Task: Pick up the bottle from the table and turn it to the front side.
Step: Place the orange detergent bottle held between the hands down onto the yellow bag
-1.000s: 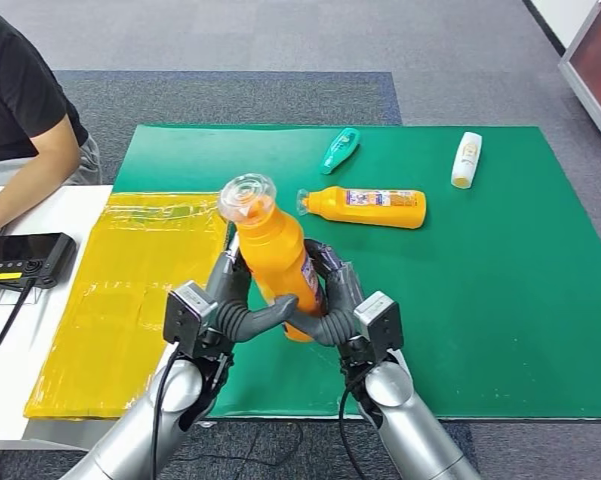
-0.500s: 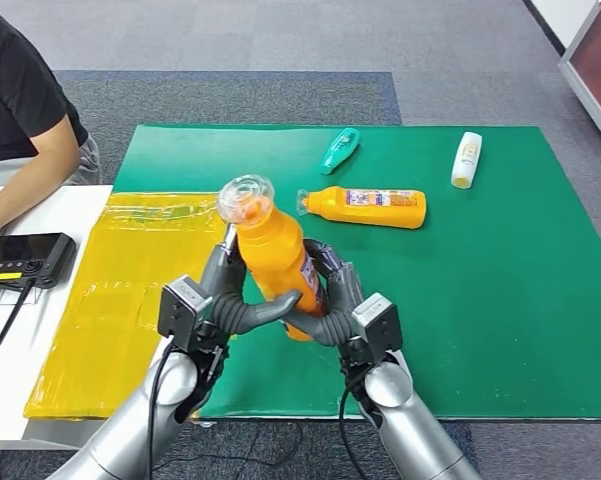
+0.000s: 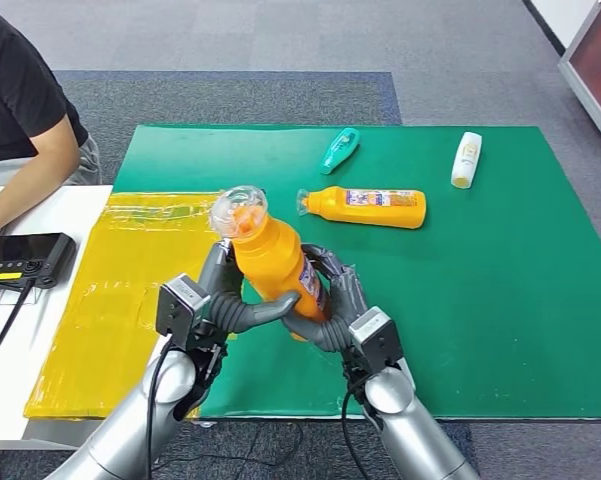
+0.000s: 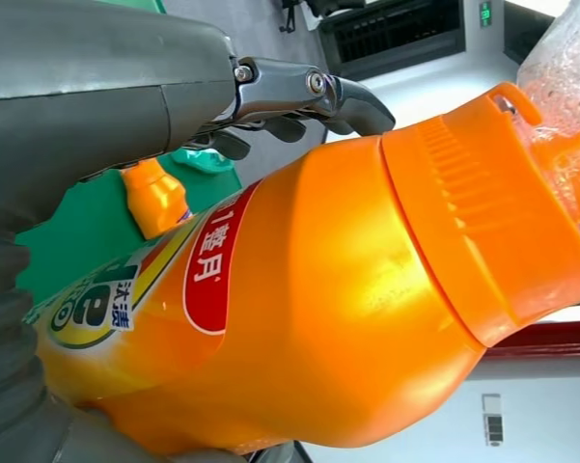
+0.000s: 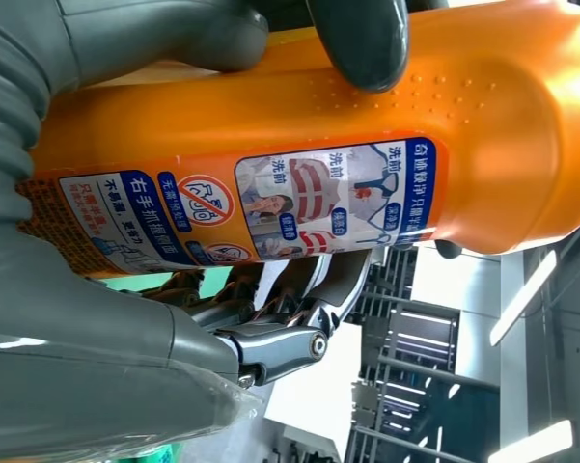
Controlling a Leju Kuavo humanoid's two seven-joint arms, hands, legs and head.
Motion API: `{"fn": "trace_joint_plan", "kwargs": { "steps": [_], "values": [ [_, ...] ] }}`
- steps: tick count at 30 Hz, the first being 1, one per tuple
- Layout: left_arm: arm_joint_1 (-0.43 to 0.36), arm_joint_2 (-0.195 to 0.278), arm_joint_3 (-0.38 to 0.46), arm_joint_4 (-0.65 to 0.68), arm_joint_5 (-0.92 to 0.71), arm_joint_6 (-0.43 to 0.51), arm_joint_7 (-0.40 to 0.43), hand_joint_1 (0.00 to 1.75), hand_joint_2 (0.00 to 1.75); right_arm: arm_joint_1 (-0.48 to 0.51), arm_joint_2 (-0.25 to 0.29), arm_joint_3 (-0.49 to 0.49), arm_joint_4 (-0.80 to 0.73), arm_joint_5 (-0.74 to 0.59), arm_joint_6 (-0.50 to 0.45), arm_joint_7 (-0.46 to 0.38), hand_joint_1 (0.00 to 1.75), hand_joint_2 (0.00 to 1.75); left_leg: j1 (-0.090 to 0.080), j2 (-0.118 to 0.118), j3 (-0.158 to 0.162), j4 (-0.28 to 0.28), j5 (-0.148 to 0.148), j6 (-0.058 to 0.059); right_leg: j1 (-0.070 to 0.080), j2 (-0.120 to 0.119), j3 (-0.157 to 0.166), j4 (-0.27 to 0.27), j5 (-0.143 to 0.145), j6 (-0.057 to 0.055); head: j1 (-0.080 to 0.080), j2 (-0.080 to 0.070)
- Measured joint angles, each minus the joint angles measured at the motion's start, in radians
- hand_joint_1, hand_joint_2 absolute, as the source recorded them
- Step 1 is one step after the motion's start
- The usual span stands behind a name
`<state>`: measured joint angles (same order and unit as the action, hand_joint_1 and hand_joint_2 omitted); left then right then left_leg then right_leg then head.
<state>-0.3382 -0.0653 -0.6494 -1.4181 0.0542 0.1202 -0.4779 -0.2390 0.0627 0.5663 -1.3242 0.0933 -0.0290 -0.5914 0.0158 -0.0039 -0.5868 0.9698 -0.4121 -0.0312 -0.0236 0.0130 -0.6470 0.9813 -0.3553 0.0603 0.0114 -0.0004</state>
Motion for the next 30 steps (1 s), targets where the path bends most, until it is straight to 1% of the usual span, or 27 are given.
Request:
{"fn": "trace_joint_plan", "kwargs": {
  "steps": [13,23,30],
  "values": [
    [0.0,-0.002,0.002,0.0,0.021,-0.022,0.004,0.0,1.75,0.0,-0.005,0.01,-0.014,0.012,0.01,-0.004,1.75,1.75,0.0,0.0,0.0,0.0,0.0,0.0,0.0,0.0,0.0,0.0,0.0,0.0,0.0,0.0],
    [-0.002,-0.009,0.002,0.001,0.048,-0.048,0.002,0.0,1.75,-0.007,-0.007,0.037,-0.021,-0.017,0.089,0.002,1.75,1.75,0.0,0.0,0.0,0.0,0.0,0.0,0.0,0.0,0.0,0.0,0.0,0.0,0.0,0.0],
    [-0.002,-0.011,0.007,0.001,0.096,-0.094,-0.001,0.0,1.75,-0.019,-0.012,0.048,-0.023,-0.024,0.12,0.0,1.75,1.75,0.0,0.0,0.0,0.0,0.0,0.0,0.0,0.0,0.0,0.0,0.0,0.0,0.0,0.0]
  ]
}}
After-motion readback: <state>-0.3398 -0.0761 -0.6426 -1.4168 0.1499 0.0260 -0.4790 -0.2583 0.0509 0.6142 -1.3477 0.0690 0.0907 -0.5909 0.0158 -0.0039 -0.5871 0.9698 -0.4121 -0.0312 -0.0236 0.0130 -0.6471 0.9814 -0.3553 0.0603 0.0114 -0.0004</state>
